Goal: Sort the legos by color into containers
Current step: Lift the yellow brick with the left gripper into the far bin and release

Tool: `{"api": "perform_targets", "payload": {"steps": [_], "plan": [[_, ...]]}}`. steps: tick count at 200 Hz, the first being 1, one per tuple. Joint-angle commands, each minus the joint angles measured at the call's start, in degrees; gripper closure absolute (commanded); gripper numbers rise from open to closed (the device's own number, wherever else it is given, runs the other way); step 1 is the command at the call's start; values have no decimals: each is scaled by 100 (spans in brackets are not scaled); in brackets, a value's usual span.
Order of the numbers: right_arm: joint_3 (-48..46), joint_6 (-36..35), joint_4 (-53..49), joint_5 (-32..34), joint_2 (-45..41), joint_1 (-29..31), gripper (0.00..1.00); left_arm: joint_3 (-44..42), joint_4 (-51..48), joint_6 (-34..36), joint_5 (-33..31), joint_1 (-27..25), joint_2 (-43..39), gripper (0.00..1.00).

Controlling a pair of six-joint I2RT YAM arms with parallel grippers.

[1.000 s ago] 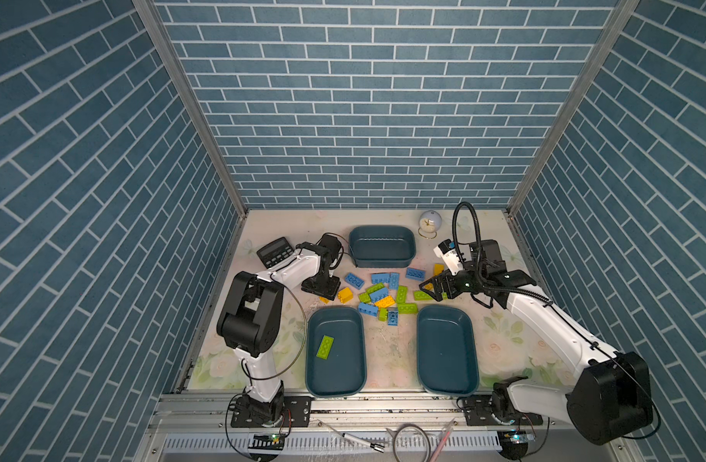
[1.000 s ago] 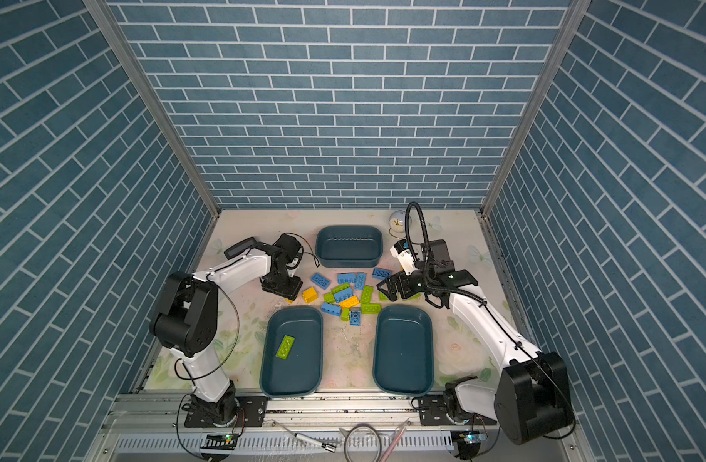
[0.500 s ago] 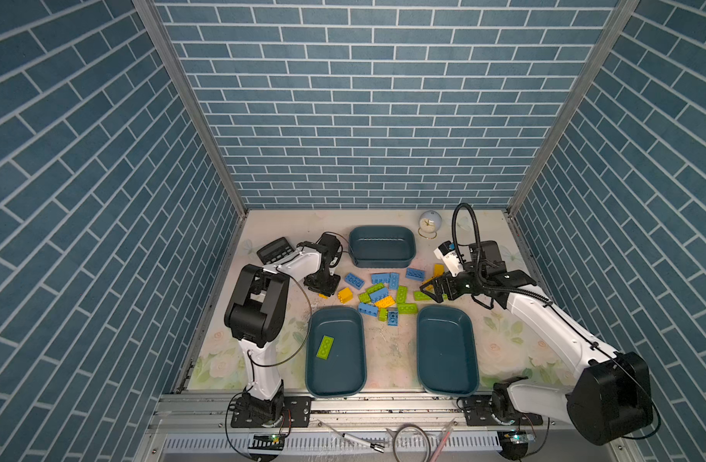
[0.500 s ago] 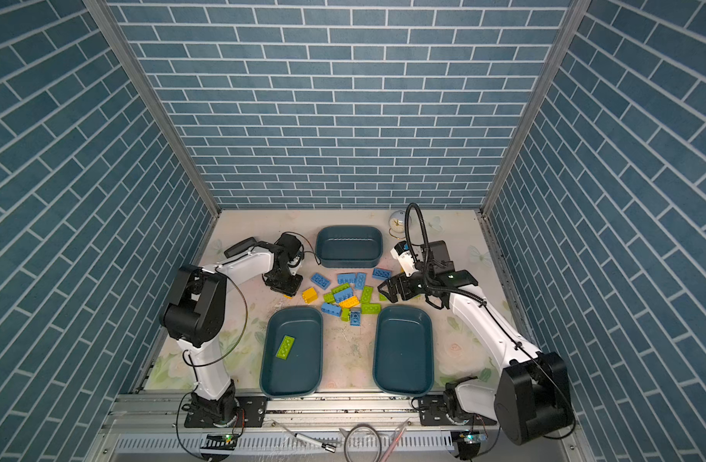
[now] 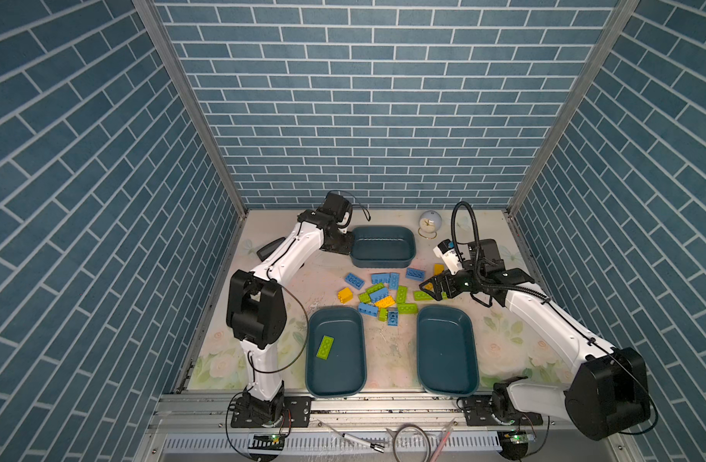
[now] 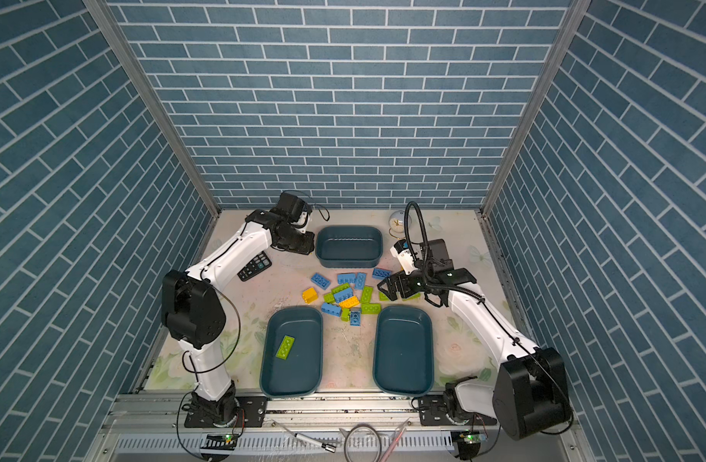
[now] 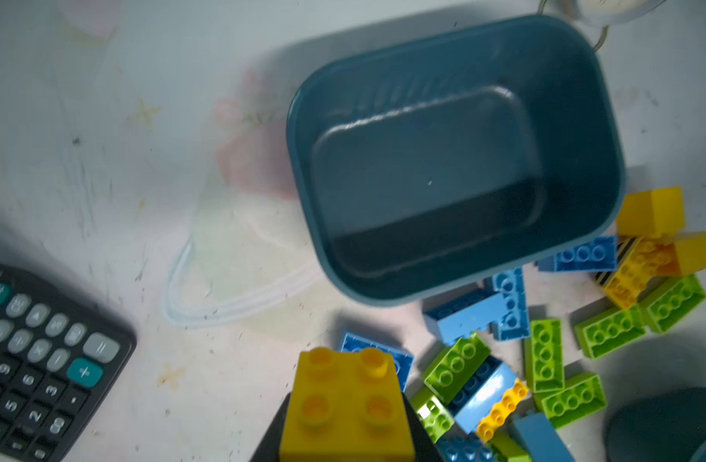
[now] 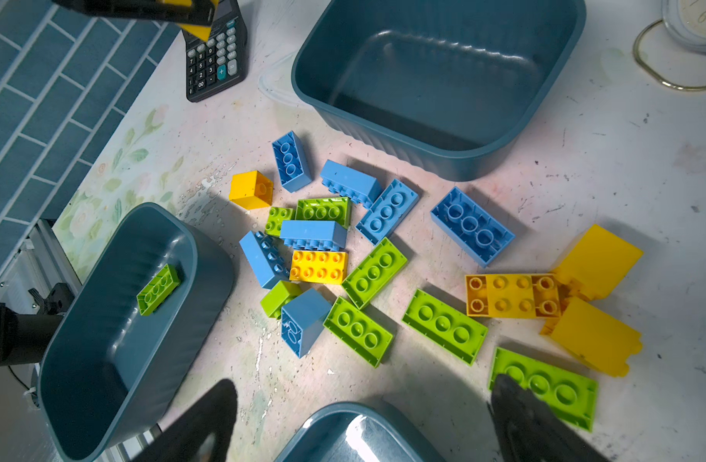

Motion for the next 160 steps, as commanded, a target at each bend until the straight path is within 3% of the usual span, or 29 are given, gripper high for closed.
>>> {"api": "perform_targets", "payload": {"steps": [1, 72, 118, 137, 160], "plan": [[229, -95, 160, -74, 42, -46, 1, 408, 149, -278, 74, -129, 567, 75], [234, 3, 152, -79, -34, -156, 1, 1702, 602, -351, -721, -324, 1934, 69], [127, -23, -8, -51, -131, -225, 1, 2049, 307, -297, -1074, -341, 2056, 34], [88, -39, -35, -80, -157, -249, 1, 1948, 29, -335, -1029, -396, 1817, 26], [56, -58, -61, -191, -158, -261, 1, 1490, -338, -523, -1076, -515, 1294, 25]]}}
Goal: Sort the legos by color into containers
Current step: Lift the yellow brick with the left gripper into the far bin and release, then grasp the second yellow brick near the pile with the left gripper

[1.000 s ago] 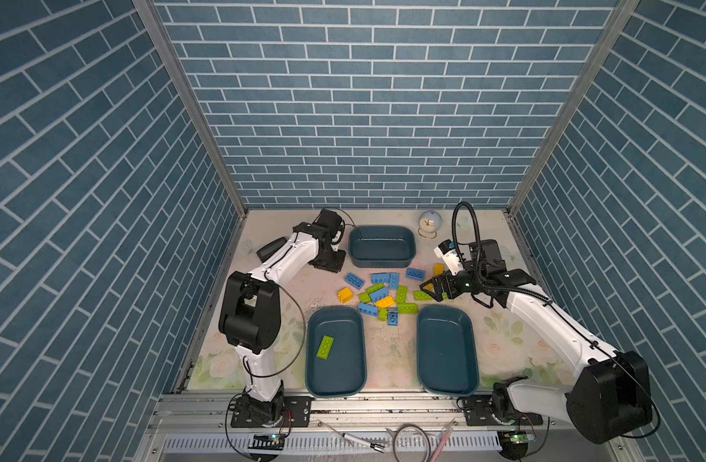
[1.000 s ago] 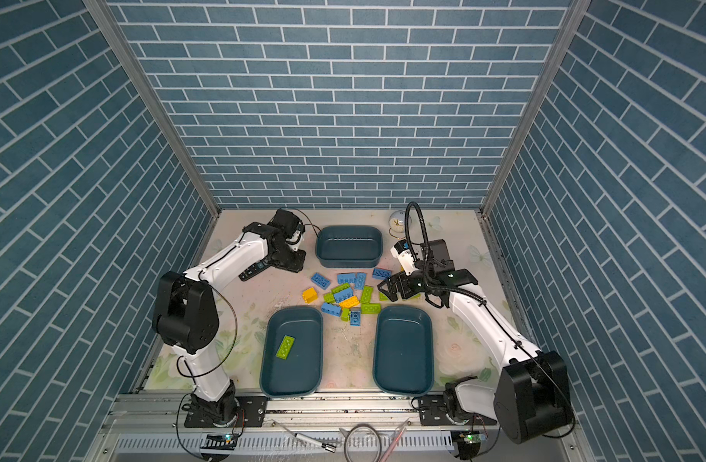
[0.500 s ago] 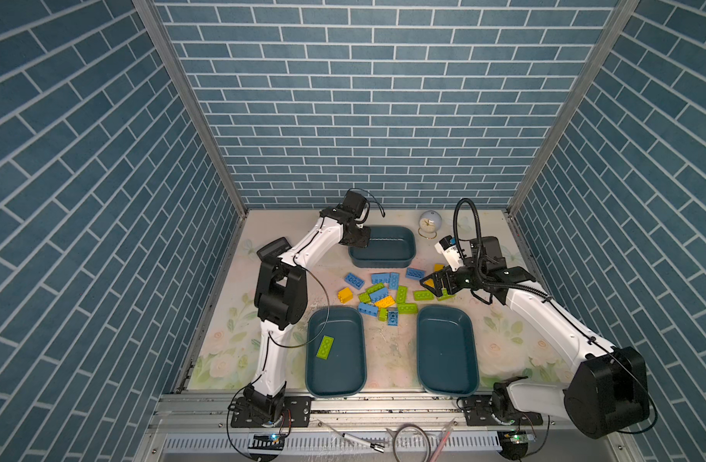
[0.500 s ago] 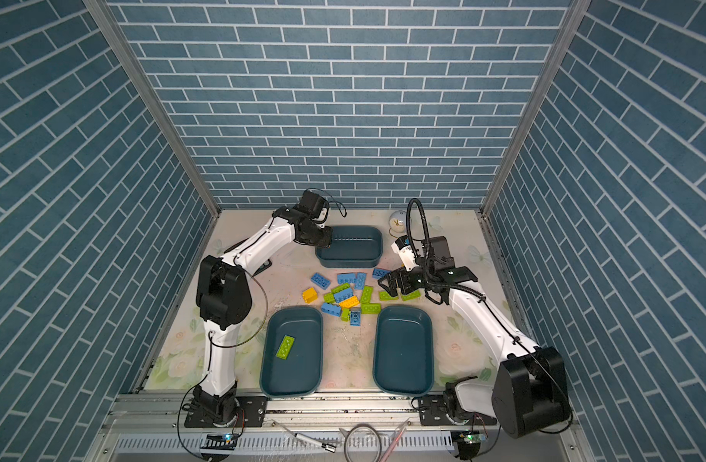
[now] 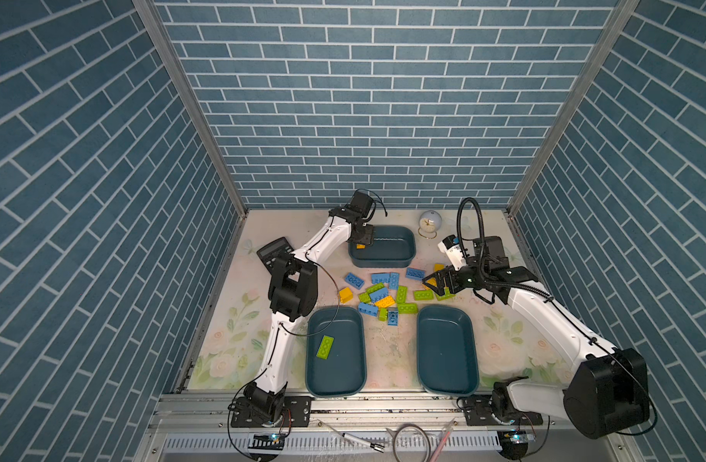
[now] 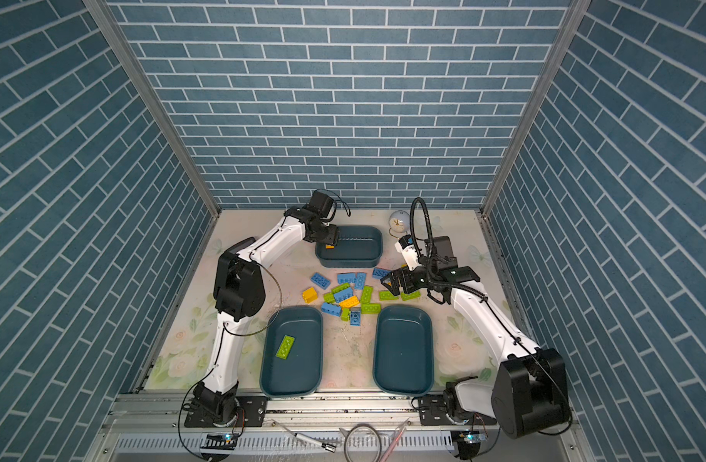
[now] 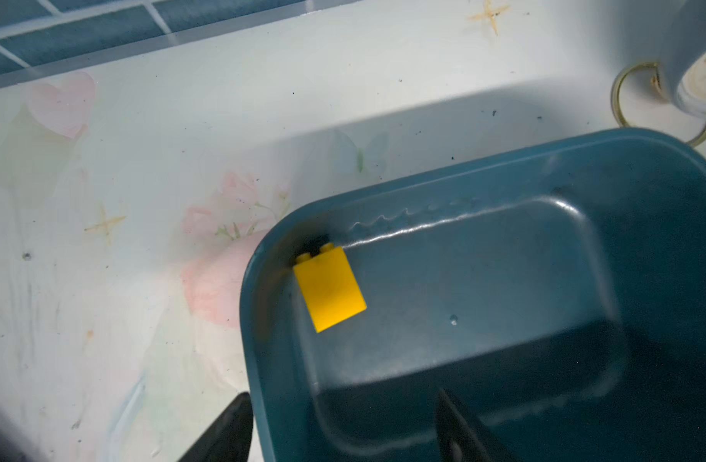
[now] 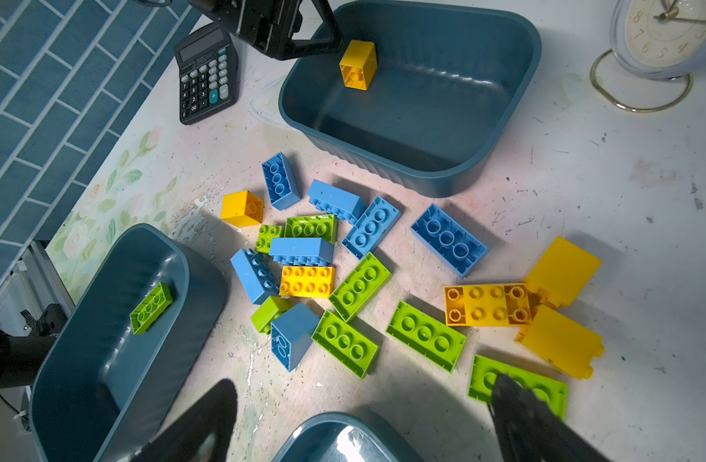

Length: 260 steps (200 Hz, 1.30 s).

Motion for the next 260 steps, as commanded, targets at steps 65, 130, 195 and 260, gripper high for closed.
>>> {"api": "perform_targets", "payload": {"steps": [65, 130, 195, 260], "plan": [[-141, -100, -120, -507, -64, -29, 1, -2740, -542, 164, 185, -571, -2368, 25], [-205, -162, -187, -613, -70, -29, 1, -3941, -409, 1844, 602, -536, -2546, 27], [-302, -224, -344, -555, -222, -29, 1, -4201, -89, 2351, 506, -424, -2097, 32], [-296, -304, -447, -495, -239, -27, 1, -4264, 152, 2496, 452, -235, -1763, 48]]}}
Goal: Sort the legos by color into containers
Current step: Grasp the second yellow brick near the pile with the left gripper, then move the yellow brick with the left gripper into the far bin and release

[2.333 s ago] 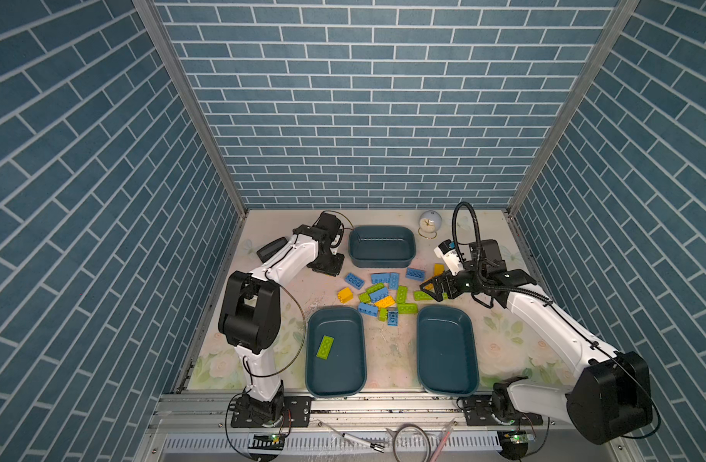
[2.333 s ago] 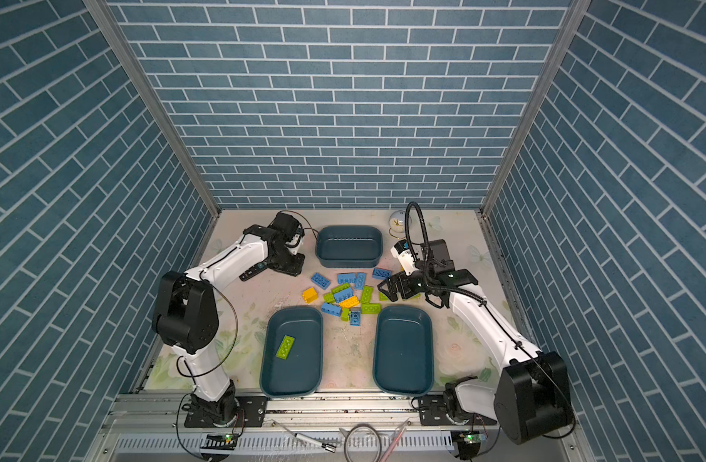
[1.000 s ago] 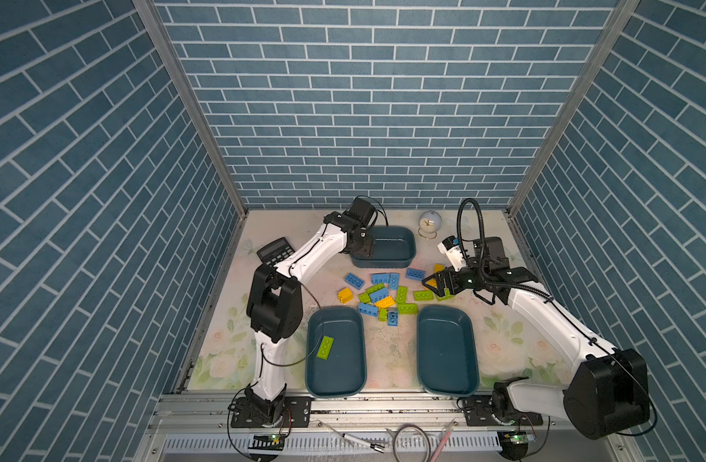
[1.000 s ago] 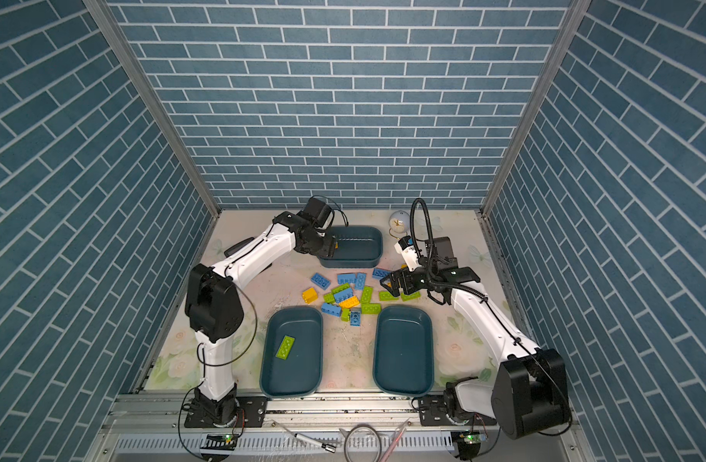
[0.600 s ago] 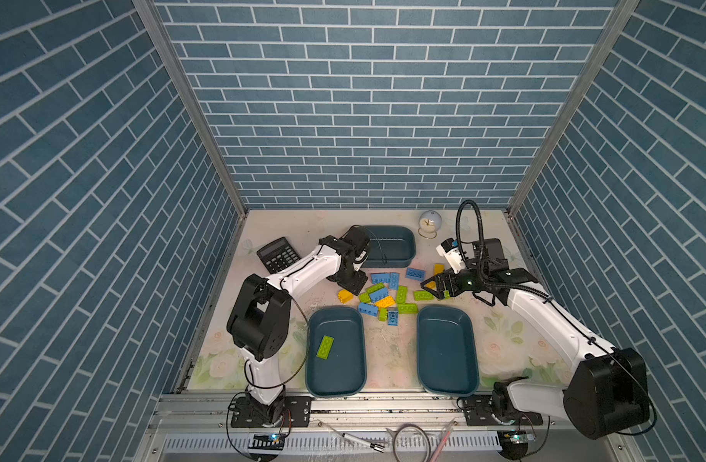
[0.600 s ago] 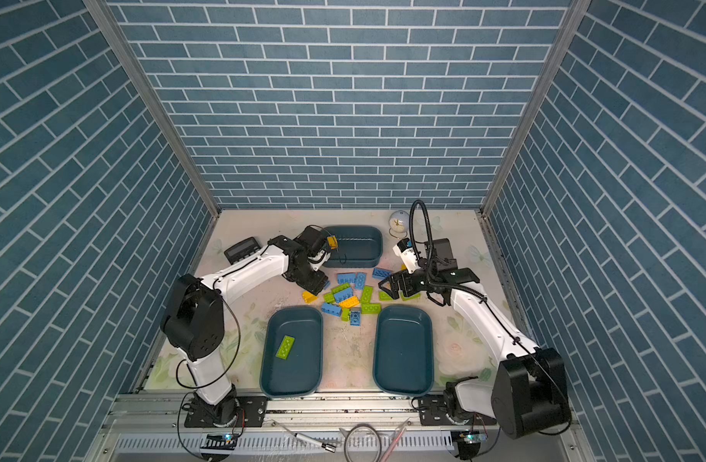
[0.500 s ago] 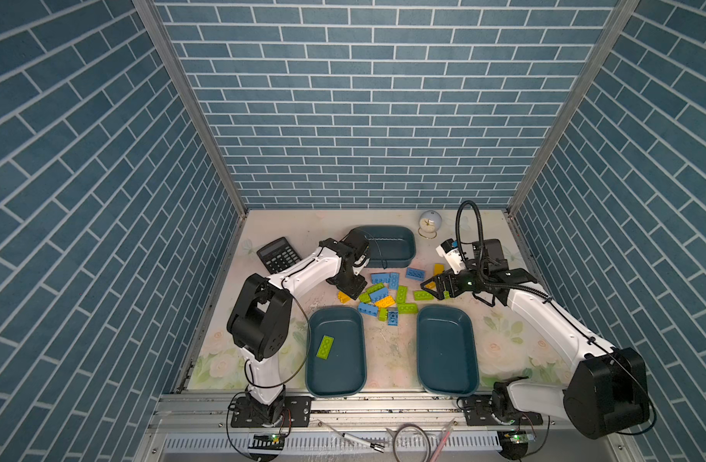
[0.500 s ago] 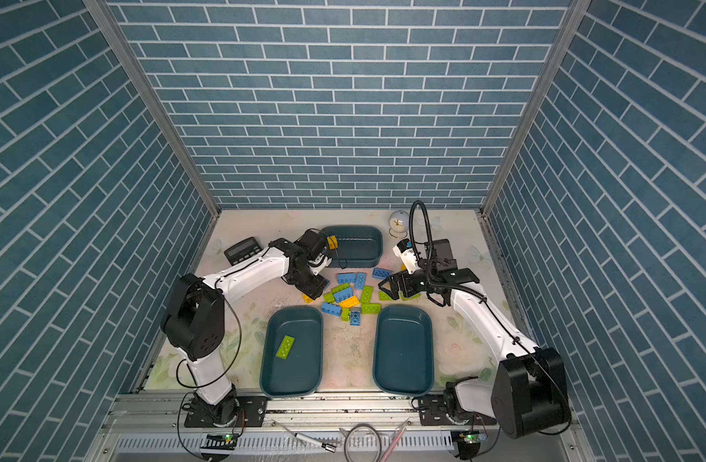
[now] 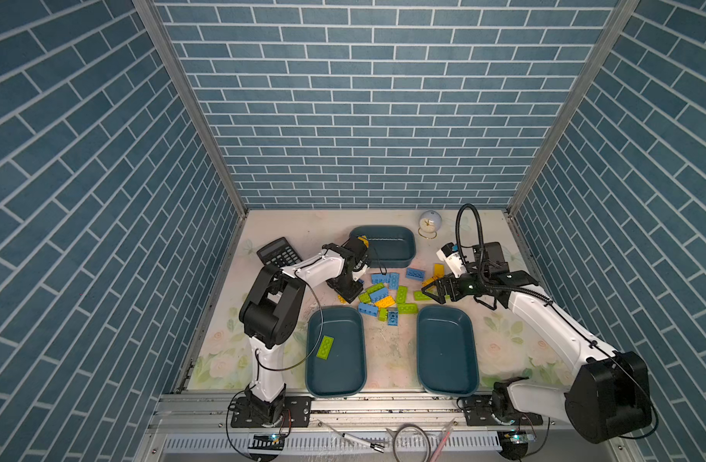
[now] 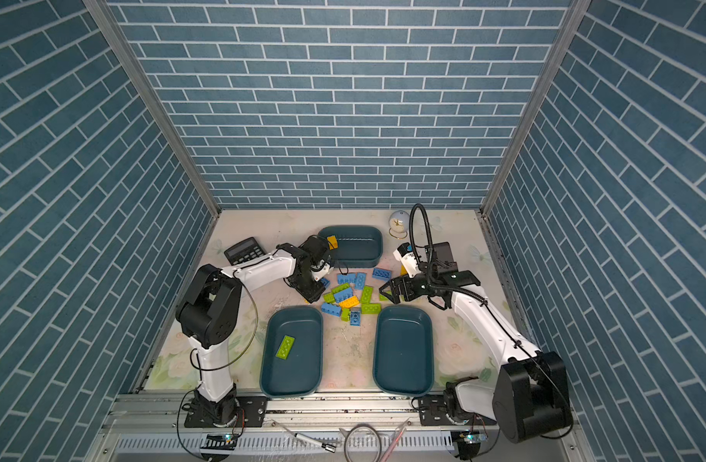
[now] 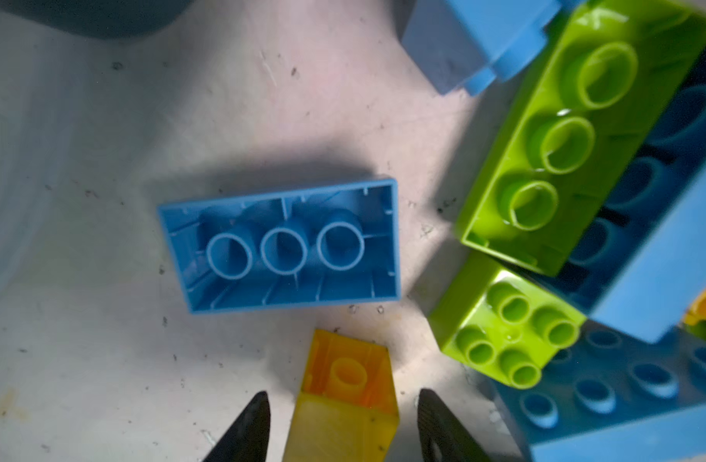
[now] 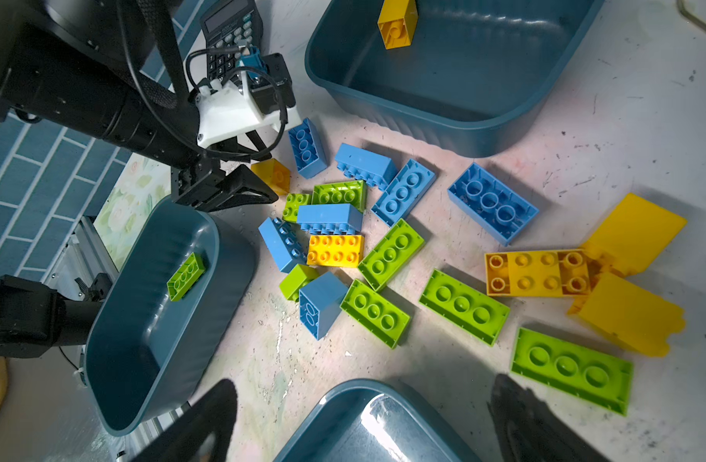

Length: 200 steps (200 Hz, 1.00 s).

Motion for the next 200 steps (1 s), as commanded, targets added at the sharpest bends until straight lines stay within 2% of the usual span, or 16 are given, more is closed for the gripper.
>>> {"api": "perform_targets", "payload": {"steps": [1, 28, 51, 116, 144, 200], "plan": [[-37, -285, -147, -4, -121, -19, 1, -109, 82, 147, 2, 100, 121, 48], [-30, -283, -152, 41, -121, -20, 1, -46, -3, 167, 24, 130, 61, 65], [1, -299, -152, 112, -126, -21, 1, 184, -241, 96, 81, 130, -53, 73], [139, -257, -5, 155, -38, -82, 1, 1430, -830, -564, 397, 116, -389, 74], [202, -167, 95, 139, 10, -99, 1, 2201, -793, -942, 319, 127, -9, 74], [267, -22, 197, 250, 11, -110, 1, 3702, -484, -2304, -42, 179, 1148, 74]]}}
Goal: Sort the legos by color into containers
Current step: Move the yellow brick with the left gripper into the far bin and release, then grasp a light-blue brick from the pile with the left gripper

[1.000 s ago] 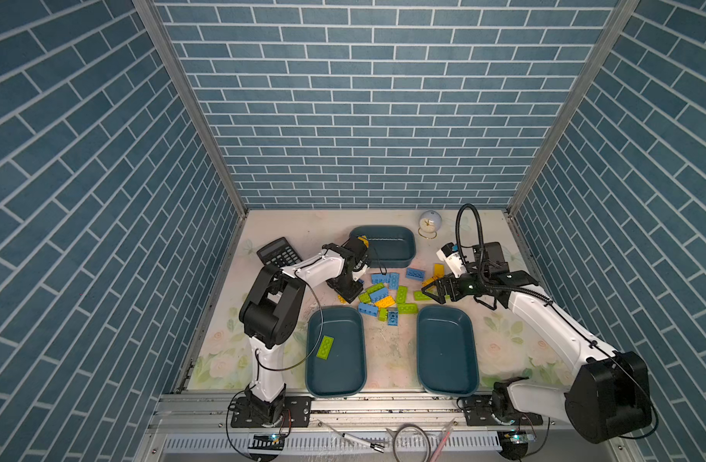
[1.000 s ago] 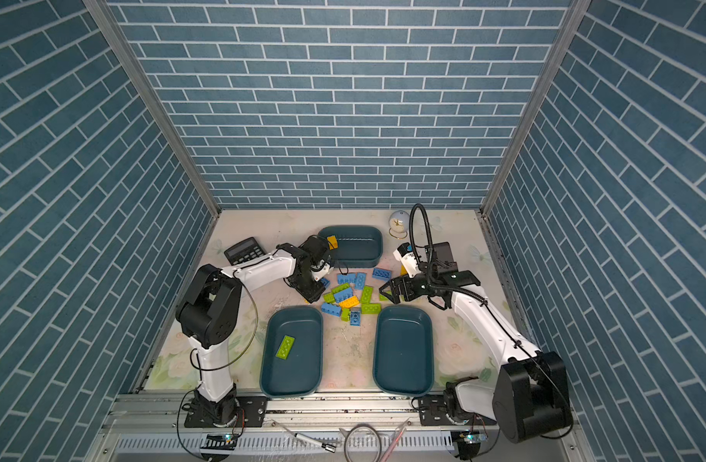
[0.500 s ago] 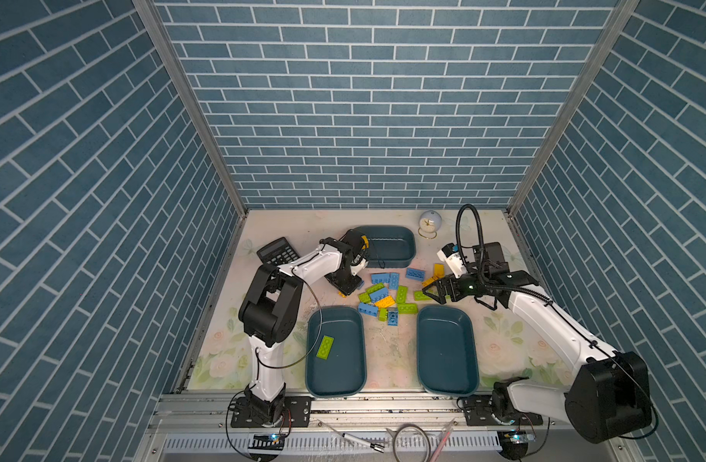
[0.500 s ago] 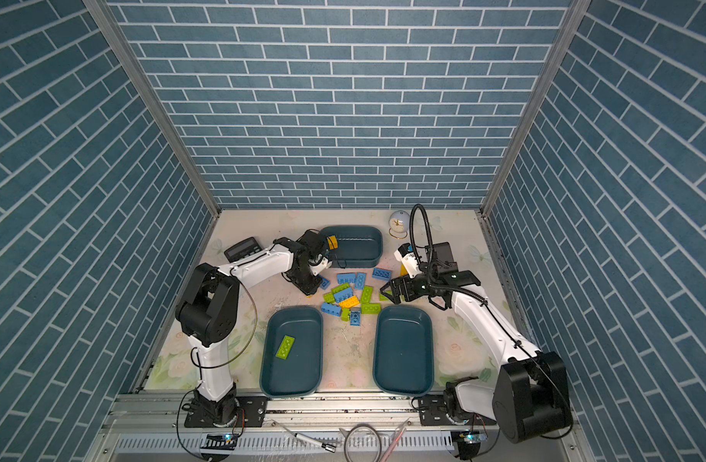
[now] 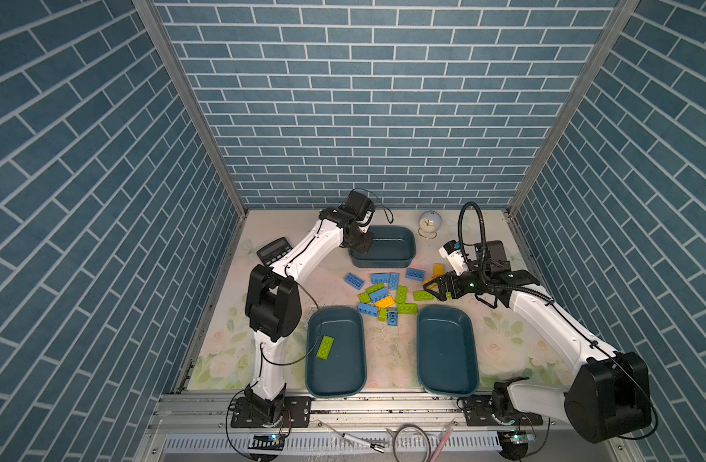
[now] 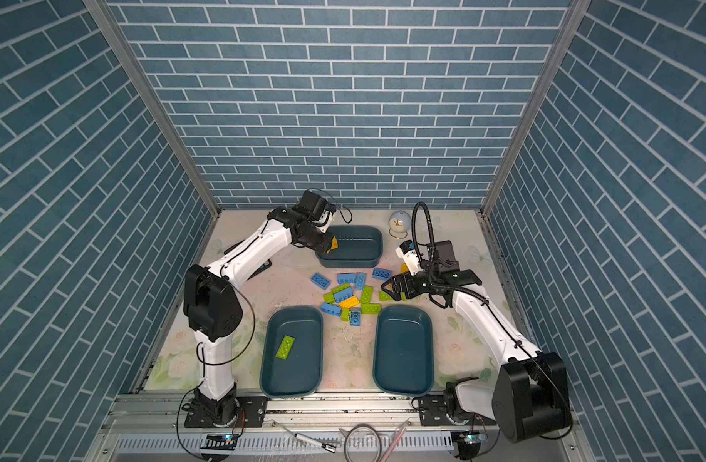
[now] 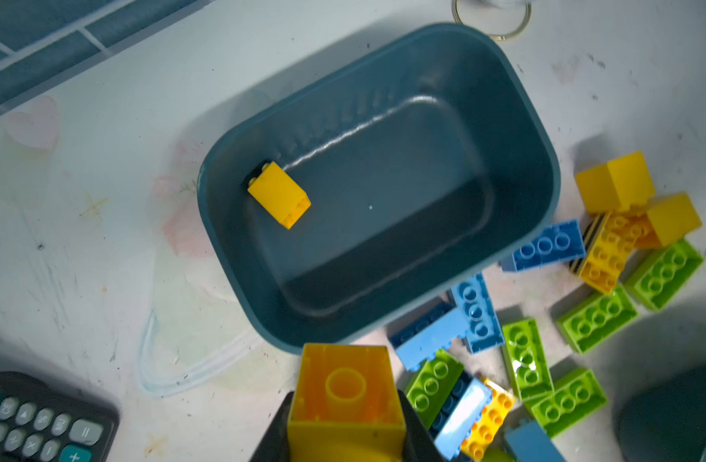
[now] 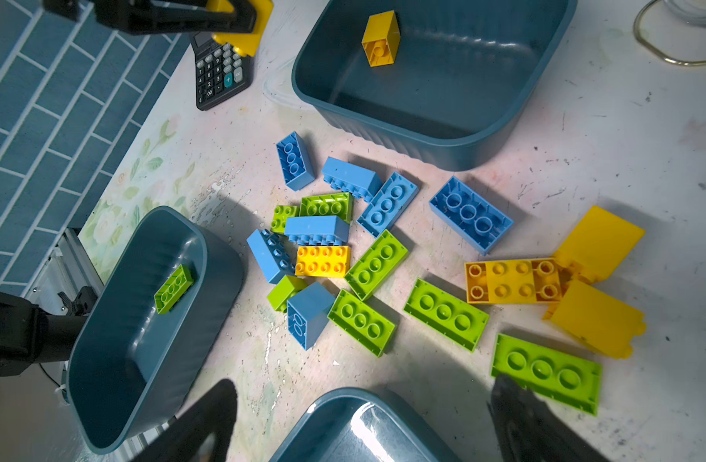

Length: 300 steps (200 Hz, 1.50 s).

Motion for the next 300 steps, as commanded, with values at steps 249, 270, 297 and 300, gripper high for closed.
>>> {"api": "perform_targets", "payload": {"steps": [249, 270, 297, 300], "plan": [[125, -74, -84, -33, -42, -40, 1, -2489, 365, -5104, -990, -302, -1291, 22], [138, -74, -90, -51, -11, -47, 1, -2548, 413, -5583, -993, -343, -1134, 22], [143, -55, -49, -213, 54, -42, 1, -2537, 437, -6148, -990, -372, -890, 22], [143, -48, -45, -240, 68, -43, 1, -2542, 433, -6210, -990, -379, -868, 22]]}}
